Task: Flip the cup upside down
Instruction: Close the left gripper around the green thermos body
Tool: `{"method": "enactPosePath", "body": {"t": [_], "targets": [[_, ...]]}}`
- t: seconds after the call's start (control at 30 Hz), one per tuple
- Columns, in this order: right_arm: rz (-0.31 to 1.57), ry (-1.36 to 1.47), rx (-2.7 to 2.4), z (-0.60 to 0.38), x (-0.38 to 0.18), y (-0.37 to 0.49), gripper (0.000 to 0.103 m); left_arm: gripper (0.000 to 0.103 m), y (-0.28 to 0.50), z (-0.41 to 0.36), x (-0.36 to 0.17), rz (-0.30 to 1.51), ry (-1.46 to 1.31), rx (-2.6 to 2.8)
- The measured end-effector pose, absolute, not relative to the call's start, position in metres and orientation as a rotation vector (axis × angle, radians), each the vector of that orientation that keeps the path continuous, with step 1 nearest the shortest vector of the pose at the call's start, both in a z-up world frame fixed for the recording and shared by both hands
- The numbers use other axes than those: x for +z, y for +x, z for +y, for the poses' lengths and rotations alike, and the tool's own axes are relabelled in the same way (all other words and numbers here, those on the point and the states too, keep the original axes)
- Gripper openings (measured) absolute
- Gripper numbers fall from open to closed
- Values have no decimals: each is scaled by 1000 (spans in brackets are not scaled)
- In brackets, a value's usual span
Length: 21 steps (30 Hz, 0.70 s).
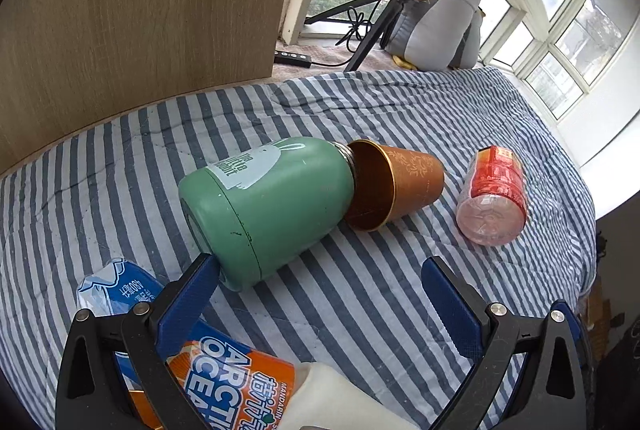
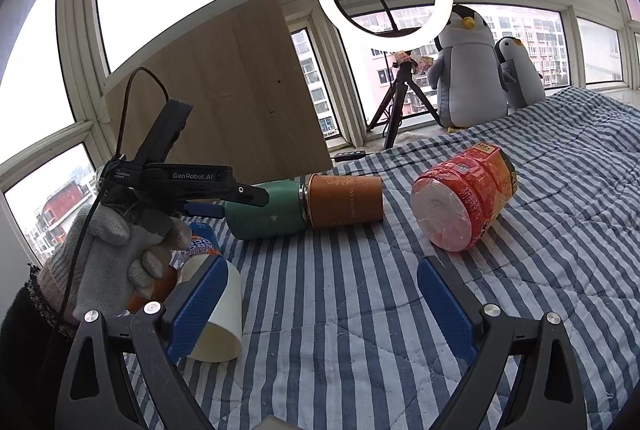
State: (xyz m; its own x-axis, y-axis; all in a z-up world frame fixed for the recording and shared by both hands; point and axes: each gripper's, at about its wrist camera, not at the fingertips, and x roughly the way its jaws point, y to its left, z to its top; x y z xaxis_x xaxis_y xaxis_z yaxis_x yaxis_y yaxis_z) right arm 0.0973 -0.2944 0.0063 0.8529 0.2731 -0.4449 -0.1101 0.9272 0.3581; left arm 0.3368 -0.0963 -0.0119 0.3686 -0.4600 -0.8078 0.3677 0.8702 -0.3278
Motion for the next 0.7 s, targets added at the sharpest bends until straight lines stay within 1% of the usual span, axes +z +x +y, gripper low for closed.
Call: {"method": "enactPosePath", "body": {"t": [0.1,0.23,0.37,0.43,0.53,0.63,0.7], "targets": [[494,355,202,-301,9,95,94,102,313,-115,-6,1084,-74,-654],[482,415,190,-317,9,96,94,102,287,-121,22,984,14,-665],[537,432,190,-322,4,111,94,102,298,-101,37,900,88,-527],[576,460,204,-322,1,121,94,102,311,-89,29,907,123,-447],[627,501,232,-322,-4,134,94,102,332,-76,11,962,99,-413],[633,521,223,-323,-5,140,94,102,345,-76,-4,1022,47,-483],[624,534,211,-326,-5,138,94,102,345,-87,-8,1027,93,-503]]}}
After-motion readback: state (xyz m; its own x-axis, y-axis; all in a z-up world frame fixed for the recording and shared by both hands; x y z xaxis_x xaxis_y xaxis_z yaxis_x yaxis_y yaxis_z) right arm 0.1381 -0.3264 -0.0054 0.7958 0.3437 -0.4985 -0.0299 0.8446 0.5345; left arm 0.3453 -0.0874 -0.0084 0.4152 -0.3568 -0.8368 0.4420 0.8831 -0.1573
